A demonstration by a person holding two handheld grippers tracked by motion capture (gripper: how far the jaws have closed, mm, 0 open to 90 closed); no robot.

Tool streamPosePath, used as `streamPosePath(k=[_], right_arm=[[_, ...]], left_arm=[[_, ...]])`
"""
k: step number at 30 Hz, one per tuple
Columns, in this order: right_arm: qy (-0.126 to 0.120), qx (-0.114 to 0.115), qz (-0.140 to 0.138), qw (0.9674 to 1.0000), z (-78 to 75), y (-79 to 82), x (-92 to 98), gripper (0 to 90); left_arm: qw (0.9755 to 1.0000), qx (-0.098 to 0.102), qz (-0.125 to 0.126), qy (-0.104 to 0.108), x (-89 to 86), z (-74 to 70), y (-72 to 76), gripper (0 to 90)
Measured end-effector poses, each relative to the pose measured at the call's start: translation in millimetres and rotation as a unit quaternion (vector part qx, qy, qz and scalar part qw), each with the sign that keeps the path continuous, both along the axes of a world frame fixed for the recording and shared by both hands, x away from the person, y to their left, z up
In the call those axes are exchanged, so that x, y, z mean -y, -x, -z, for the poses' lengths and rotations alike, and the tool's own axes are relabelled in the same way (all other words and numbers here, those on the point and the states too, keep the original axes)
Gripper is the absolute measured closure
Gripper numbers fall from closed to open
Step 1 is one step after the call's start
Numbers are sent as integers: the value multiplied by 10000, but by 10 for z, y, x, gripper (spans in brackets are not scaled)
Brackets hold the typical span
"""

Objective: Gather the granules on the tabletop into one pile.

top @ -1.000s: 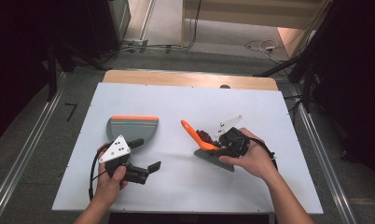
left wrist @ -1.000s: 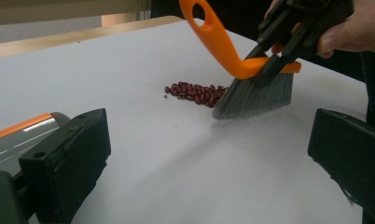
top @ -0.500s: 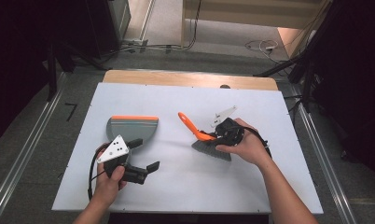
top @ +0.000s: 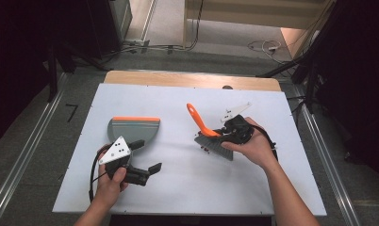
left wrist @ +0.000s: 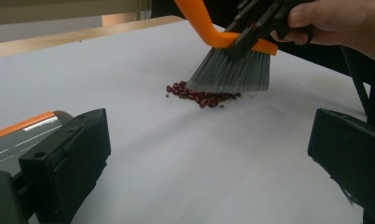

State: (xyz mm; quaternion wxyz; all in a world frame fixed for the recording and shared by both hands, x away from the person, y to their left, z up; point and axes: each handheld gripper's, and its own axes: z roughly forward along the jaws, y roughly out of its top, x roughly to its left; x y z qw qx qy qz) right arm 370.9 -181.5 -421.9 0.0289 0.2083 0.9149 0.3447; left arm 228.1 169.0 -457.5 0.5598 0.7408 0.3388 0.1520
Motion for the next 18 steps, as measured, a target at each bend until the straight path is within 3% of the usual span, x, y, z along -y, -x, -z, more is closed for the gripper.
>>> streamPosePath(k=[8, 18], right_arm=[[-338, 61, 511, 9981, -104, 105, 210, 686], [-734, 113, 1271, 9891, -48, 250, 566, 686]], left_arm=[[10000, 35, -14, -11, -2, -5, 3, 0], [10000, 61, -53, 25, -2, -9, 6, 0]])
